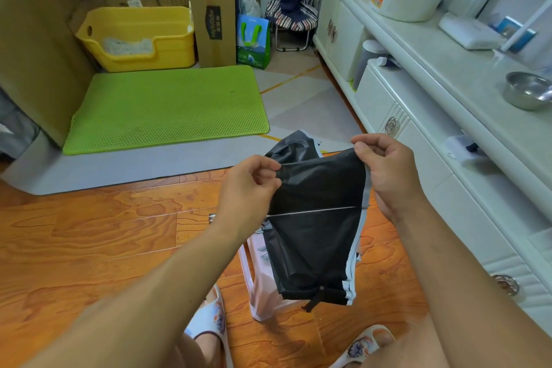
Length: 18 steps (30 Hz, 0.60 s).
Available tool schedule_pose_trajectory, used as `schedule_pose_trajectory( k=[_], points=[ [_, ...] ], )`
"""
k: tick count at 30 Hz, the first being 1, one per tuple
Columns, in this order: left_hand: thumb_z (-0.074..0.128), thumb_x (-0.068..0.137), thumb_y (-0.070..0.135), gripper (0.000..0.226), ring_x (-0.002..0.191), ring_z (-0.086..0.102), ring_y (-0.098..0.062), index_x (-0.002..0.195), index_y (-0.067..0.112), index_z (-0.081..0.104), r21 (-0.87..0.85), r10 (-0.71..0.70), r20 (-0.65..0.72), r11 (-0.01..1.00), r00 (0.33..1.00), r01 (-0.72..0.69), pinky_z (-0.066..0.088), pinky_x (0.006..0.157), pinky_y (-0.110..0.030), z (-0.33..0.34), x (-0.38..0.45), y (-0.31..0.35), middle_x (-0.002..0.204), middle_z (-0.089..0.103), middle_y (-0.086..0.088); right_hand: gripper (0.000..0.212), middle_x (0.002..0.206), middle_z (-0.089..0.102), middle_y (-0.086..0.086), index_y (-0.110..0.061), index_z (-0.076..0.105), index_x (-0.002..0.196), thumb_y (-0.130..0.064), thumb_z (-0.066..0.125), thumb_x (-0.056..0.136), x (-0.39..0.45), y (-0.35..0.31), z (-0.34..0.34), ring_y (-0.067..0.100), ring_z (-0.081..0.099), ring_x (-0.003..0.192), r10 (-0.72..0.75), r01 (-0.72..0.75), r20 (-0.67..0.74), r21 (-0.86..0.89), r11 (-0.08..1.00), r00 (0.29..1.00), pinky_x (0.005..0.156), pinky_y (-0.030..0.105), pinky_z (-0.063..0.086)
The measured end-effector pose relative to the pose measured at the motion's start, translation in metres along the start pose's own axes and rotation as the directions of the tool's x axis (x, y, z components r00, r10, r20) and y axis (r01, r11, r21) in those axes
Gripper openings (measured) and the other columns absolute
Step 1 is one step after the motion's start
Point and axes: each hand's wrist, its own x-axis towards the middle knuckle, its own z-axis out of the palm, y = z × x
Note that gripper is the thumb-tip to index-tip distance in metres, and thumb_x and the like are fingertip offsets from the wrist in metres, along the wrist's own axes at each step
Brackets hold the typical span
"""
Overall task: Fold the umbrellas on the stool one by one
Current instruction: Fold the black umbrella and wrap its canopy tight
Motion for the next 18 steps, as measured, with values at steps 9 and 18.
schedule_pose_trajectory(
  k=[9, 18],
  points=[
    [0.061, 0.093, -0.005, 0.045, 0.074, 0.058, -0.012, 0.13, 0.02, 0.065, -0.142, -0.108, 0.168, 0.981, 0.98, 0.133, 0.051, 0.081, -0.026, 0.0, 0.003, 0.002, 0.094, 0.068, -0.002, 0.013, 0.103, 0.075, -0.004, -0.022, 0.073, 0.107, -0.018, 0.064, 0.099, 0.0, -0.002, -0.004, 0.013, 0.07, 0.104, 0.008, -0.008, 0.007, 0.004, 1.0, 1.0, 0.1, 0.036, 0.056],
    [0.077, 0.089, 0.011, 0.011, 0.05, 0.046, -0.001, 0.099, 0.012, 0.076, -0.033, -0.124, 0.195, 0.991, 0.973, 0.133, 0.04, 0.056, -0.013, -0.009, 0.02, -0.006, 0.064, 0.05, 0.004, 0.017, 0.092, 0.07, -0.012, -0.024, 0.073, 0.107, -0.014, 0.07, 0.094, -0.009, -0.022, -0.01, -0.01, 0.065, 0.083, -0.161, 0.197, 0.185, -0.199, 0.96, 0.969, 0.075, 0.005, 0.05]
  ],
)
